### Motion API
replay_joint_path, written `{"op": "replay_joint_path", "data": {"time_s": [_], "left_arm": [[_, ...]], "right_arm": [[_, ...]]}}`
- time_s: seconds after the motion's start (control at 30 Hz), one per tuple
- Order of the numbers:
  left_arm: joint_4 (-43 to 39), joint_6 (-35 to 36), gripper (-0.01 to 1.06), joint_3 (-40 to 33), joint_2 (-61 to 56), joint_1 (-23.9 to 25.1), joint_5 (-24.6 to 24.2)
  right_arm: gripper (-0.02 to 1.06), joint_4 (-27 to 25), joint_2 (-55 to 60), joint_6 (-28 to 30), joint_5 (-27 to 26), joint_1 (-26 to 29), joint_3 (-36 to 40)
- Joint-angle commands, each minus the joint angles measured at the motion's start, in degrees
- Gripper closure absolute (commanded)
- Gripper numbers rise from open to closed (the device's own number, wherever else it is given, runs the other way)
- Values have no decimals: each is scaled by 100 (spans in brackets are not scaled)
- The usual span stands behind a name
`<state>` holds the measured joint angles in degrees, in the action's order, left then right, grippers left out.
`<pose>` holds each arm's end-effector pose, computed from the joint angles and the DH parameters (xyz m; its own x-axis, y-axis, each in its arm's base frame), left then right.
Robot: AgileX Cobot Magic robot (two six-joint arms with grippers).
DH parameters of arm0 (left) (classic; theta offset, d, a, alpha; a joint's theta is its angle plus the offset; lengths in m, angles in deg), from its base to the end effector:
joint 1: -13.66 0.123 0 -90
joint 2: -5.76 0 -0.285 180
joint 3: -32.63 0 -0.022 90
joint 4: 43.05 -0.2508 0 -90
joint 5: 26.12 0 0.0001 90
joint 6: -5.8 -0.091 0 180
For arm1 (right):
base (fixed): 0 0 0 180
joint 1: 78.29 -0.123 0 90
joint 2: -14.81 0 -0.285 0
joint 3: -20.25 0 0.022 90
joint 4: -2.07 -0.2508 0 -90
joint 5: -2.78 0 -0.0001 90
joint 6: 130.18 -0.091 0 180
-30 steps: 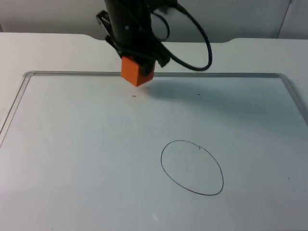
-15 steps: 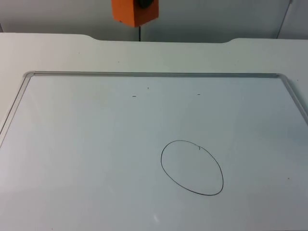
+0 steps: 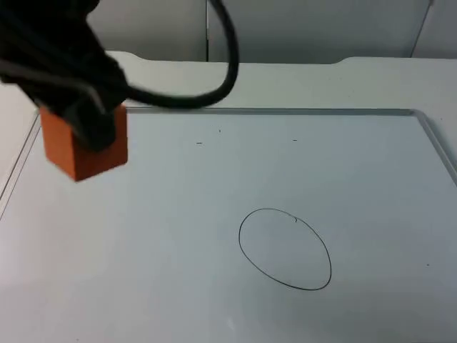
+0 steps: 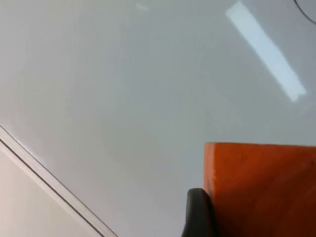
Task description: Pick up one cube with the left hand and another cube with the right hand. First place the cube in the right hand at the target position, then stack the cube in the left hand on top.
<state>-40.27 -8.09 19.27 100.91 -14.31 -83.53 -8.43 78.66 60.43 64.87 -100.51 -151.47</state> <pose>0.2566 -0.1405 0.2599 -0.7341 0.6326 -0.2466 0.6501 0.7597 0.0136 0.1528 0.0783 0.4145 -0.5905 -0.3462 -0.7290 -0.5416 0.8397 0.0399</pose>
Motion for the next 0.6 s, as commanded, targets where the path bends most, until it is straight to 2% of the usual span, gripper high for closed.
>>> {"op": "replay_joint_path", "data": {"time_s": [0.0, 0.1, 0.17, 0.27, 0.3, 0.43, 0.47, 0.57], "left_arm": [[51, 83, 105, -486, -293, -40, 315], [158, 83, 105, -1256, -646, -40, 476], [199, 83, 105, -1409, -720, -40, 502], [330, 83, 105, -1665, -890, -40, 651], [330, 83, 105, -1665, -890, -40, 651], [436, 83, 105, -1732, -1075, -40, 628], [436, 83, 105, -1732, -1075, -40, 628], [448, 83, 105, -1732, -1139, -40, 651]], "right_arm": [[105, -31, 260, -13, -18, -25, 33], [105, -10, 974, -160, -191, -25, 33], [105, -22, 1205, -160, -255, -25, 33], [105, -74, 1789, -232, -820, -79, 337], [105, -74, 1789, -232, -820, -79, 337], [105, 70, 2483, -681, -2078, -635, 1387], [105, 70, 2483, -681, -2078, -635, 1387], [105, 173, 2881, -1061, -2689, -1082, 1855]]}}
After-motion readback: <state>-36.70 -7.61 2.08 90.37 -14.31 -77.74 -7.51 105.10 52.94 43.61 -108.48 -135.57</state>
